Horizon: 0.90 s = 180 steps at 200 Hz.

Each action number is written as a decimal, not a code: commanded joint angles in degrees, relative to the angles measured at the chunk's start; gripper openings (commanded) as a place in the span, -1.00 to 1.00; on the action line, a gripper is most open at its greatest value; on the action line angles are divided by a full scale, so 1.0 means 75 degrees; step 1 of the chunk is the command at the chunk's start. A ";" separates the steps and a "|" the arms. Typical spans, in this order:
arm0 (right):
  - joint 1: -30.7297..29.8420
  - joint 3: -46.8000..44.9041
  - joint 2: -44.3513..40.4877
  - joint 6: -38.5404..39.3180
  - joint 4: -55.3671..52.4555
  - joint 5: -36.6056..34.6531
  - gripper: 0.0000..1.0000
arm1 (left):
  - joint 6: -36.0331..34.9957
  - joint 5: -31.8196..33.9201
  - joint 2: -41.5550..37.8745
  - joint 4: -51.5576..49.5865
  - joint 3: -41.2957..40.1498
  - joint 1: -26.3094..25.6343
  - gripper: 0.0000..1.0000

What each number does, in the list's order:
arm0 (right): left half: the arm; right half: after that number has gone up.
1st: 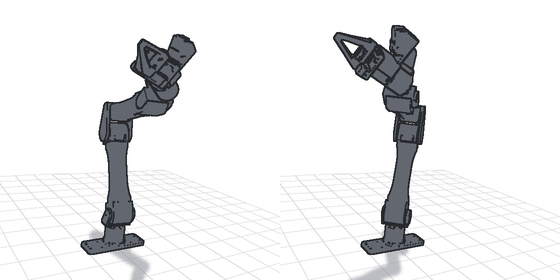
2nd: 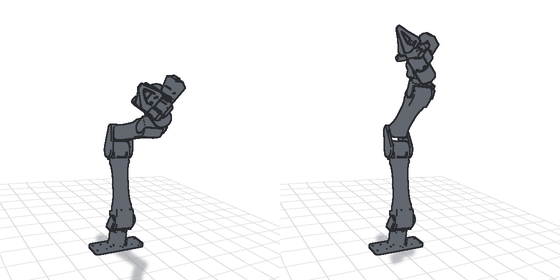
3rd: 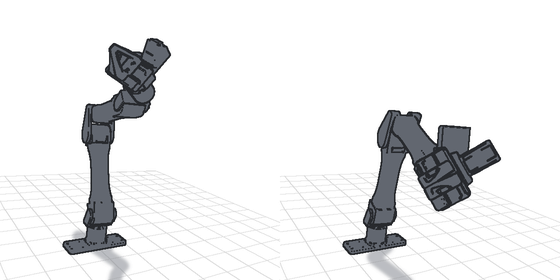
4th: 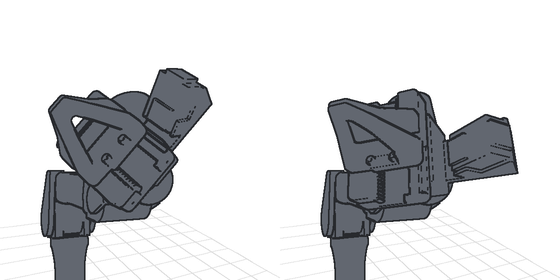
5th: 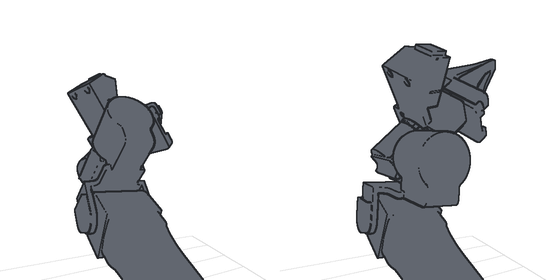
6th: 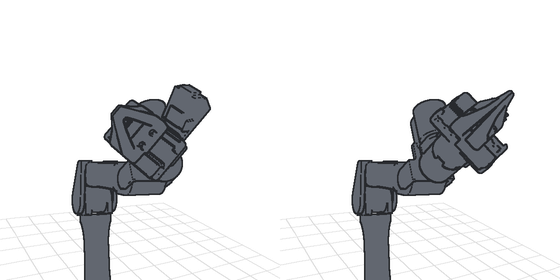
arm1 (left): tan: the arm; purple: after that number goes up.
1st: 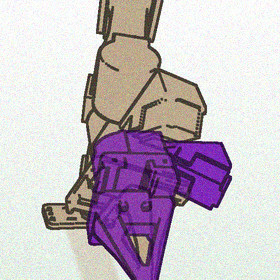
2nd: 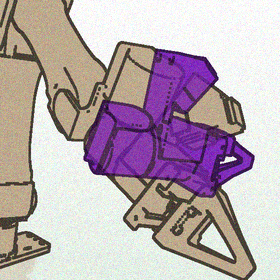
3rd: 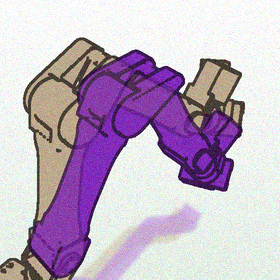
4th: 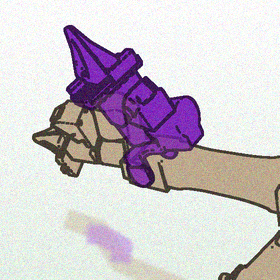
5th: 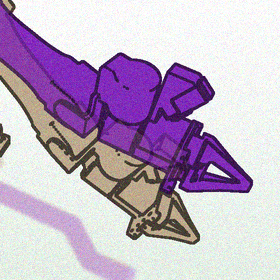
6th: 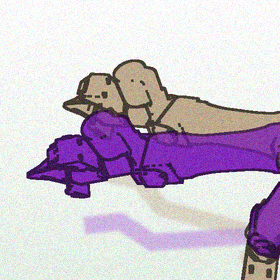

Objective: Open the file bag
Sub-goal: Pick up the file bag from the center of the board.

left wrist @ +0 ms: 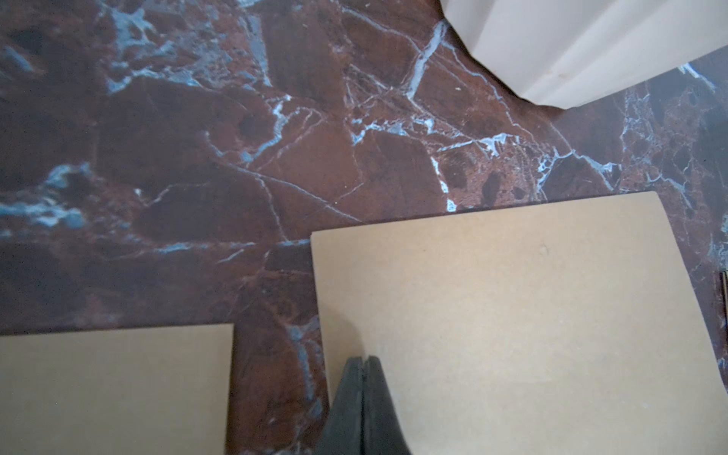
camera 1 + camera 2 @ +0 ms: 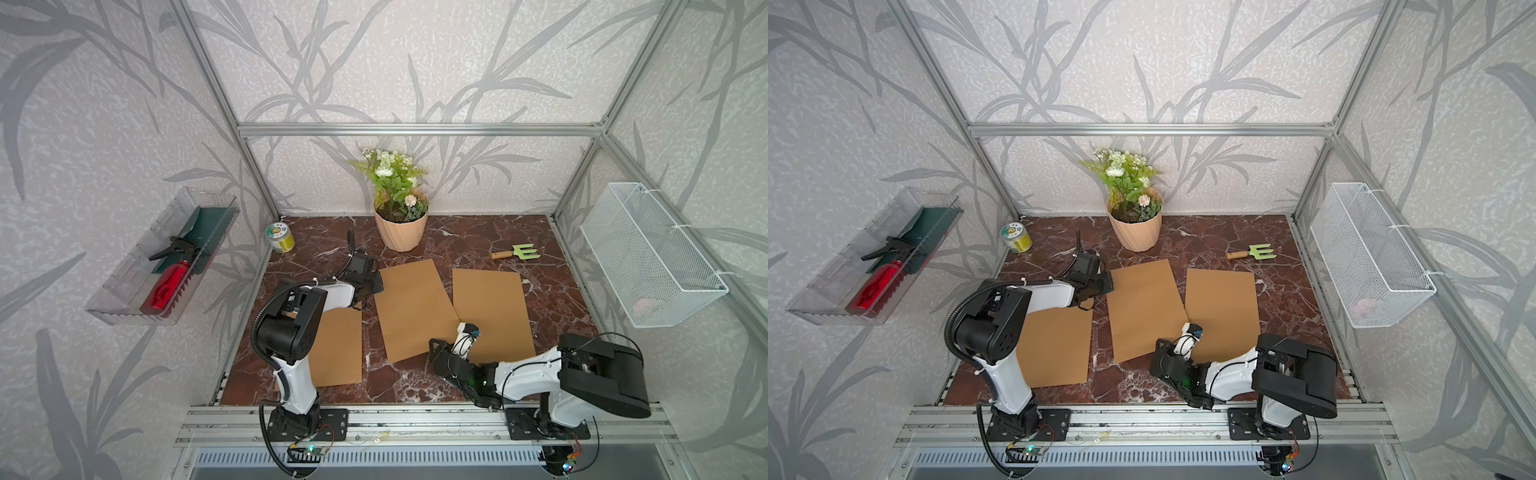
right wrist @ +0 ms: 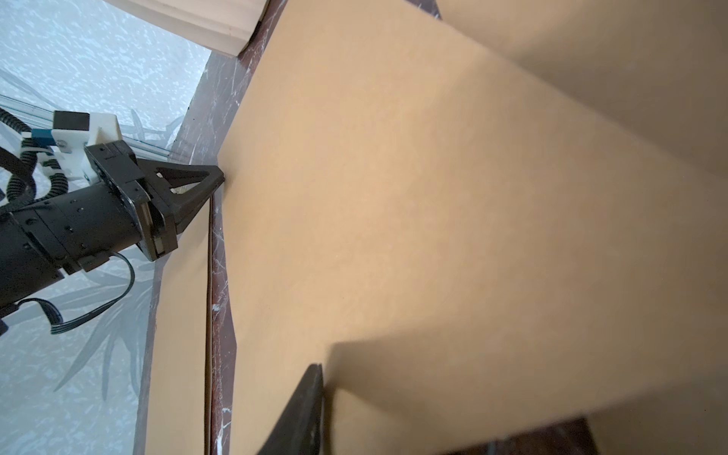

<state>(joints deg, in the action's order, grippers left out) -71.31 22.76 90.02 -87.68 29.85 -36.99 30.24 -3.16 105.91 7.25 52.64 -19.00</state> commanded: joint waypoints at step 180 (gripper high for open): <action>0.0302 0.1328 -0.2607 0.5156 -0.2868 0.0430 -1.00 | 0.1405 -0.0604 -0.1952 -0.2361 0.0050 -0.0044 0.12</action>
<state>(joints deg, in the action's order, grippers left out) -69.91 30.70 73.58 -59.02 15.55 -34.39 38.79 -7.90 95.83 -4.49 50.70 -19.05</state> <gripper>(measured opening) 0.046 0.533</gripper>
